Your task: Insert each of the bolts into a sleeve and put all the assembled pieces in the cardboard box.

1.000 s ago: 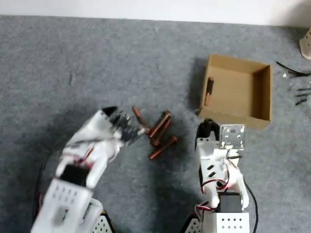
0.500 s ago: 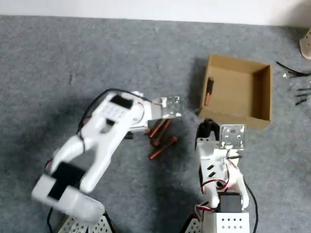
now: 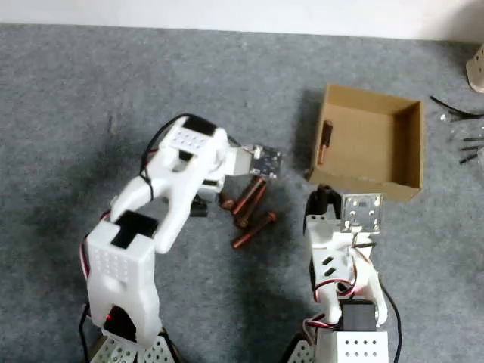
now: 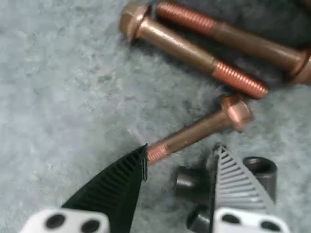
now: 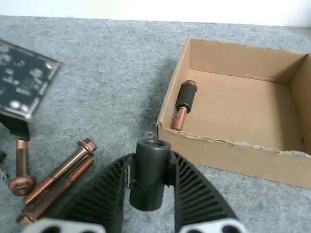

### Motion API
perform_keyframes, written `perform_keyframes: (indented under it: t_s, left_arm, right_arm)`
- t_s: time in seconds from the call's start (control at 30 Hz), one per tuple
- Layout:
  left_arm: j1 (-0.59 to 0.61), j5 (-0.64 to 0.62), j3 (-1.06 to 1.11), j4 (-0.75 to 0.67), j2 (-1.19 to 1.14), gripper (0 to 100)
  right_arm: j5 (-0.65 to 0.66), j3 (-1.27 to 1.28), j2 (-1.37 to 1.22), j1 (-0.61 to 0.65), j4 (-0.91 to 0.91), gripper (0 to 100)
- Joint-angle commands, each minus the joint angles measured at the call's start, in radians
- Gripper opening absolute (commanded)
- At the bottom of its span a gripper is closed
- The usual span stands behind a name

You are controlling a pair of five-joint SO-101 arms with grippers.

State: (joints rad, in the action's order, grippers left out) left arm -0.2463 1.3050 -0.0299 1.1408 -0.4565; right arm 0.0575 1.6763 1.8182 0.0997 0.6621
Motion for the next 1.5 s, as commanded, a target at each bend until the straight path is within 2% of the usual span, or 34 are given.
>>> perform_keyframes:
  t_s: [0.0, 0.5, 0.7, 0.9, 0.97, 1.13, 1.47]
  left_arm:
    - [0.013, 0.060, -0.090, 0.060, -0.019, 21]
    - [-0.061, 0.058, -0.104, 0.072, -0.051, 21]
    - [-0.085, 0.100, -0.104, 0.153, -0.053, 21]
    - [-0.070, 0.098, -0.104, 0.150, -0.053, 21]
    - [-0.064, 0.098, -0.104, 0.157, -0.053, 18]
    - [-0.058, 0.097, -0.101, 0.157, -0.053, 1]
    - [-0.064, 0.097, -0.079, 0.157, -0.051, 1]
  right_arm:
    - [0.014, 0.127, 0.021, -0.012, -0.001, 0.5]
    - [0.014, 0.127, 0.021, -0.012, -0.001, 0.5]
    - [0.014, 0.127, 0.021, -0.012, -0.001, 0.5]
    - [0.014, 0.127, 0.021, -0.012, -0.027, 0.5]
    - [0.014, 0.127, 0.021, -0.012, -0.027, 0.5]
    - [0.014, 0.127, 0.021, -0.012, -0.027, 0.5]
    - [0.014, 0.127, 0.021, -0.012, -0.027, 0.5]
